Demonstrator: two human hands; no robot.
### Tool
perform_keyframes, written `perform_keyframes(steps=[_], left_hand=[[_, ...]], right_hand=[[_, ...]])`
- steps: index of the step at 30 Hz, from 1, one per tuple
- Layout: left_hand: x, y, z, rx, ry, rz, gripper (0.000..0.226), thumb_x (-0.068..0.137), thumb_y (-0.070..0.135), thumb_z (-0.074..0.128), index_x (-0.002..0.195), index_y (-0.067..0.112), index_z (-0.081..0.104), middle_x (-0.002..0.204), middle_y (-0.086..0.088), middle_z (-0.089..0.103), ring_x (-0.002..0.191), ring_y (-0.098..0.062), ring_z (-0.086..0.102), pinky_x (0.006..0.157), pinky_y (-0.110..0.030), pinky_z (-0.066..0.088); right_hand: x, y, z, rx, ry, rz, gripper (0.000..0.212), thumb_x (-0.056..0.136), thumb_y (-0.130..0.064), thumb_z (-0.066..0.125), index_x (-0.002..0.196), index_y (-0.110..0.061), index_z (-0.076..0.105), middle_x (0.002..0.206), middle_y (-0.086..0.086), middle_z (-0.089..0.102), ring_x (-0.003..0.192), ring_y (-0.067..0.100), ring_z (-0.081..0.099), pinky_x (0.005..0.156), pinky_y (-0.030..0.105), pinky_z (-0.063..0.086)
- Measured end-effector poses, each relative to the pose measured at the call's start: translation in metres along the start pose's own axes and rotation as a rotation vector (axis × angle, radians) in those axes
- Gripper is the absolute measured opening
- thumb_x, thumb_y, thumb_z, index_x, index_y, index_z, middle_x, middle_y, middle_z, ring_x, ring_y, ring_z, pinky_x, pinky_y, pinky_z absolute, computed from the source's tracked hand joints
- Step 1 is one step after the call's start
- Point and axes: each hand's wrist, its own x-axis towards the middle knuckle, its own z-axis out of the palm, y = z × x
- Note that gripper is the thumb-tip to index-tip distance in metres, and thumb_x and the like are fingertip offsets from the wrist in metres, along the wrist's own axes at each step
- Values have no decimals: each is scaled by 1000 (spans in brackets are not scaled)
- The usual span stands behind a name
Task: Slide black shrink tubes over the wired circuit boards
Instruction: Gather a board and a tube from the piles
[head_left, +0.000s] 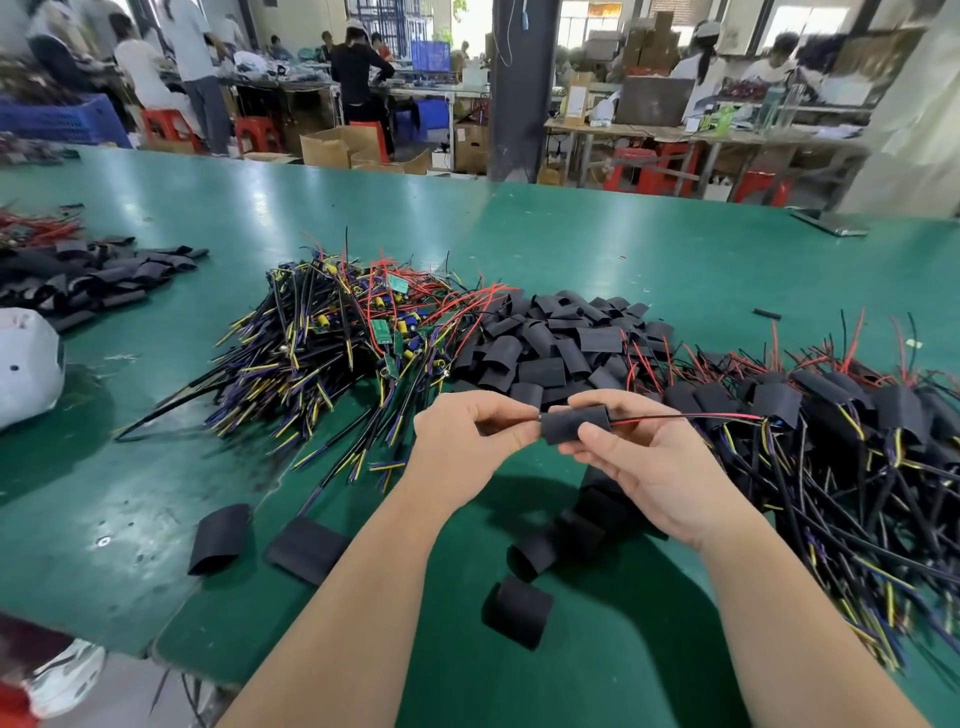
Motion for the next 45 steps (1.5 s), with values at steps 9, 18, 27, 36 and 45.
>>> perform_keyframes(steps=[9,18,27,36,45], left_hand=[[-1,3,1,65,30,31,10,75,29,79,75,38,74,77,11,71,83,-17,63,87,-58,44],[-1,4,4,26,-28,69,26,83,21,72,80,46,70,88,19,72,92,-4,65,95,-42,48],[-2,2,8,-100,44,74,29,84,8,69,90,26,47,77,14,72,76,0,60,78,-22,41],[0,1,11,-10,86,126,21,88,10,66,102,25,69,90,14,71,85,4,64,79,-10,45],[1,2,9,-49,71,93,19,88,10,66,88,27,73,81,14,71,73,4,63,69,-11,48]], right_hand=[[3,9,3,-148,51,-80,28,77,-8,68,100,-23,71,102,12,72,90,27,70,83,30,53],[3,13,12,-74,60,-71,35,90,5,56,114,-20,62,110,4,72,85,16,69,71,21,51],[1,15,19,-91,57,-88,43,94,1,53,125,-29,51,114,-3,71,71,5,59,65,17,47],[3,9,14,-57,76,-137,54,79,16,64,115,-25,60,100,2,72,91,13,67,81,21,51],[-1,-4,17,-468,200,-180,35,74,-3,79,97,-28,68,96,-9,68,83,6,65,75,17,51]])
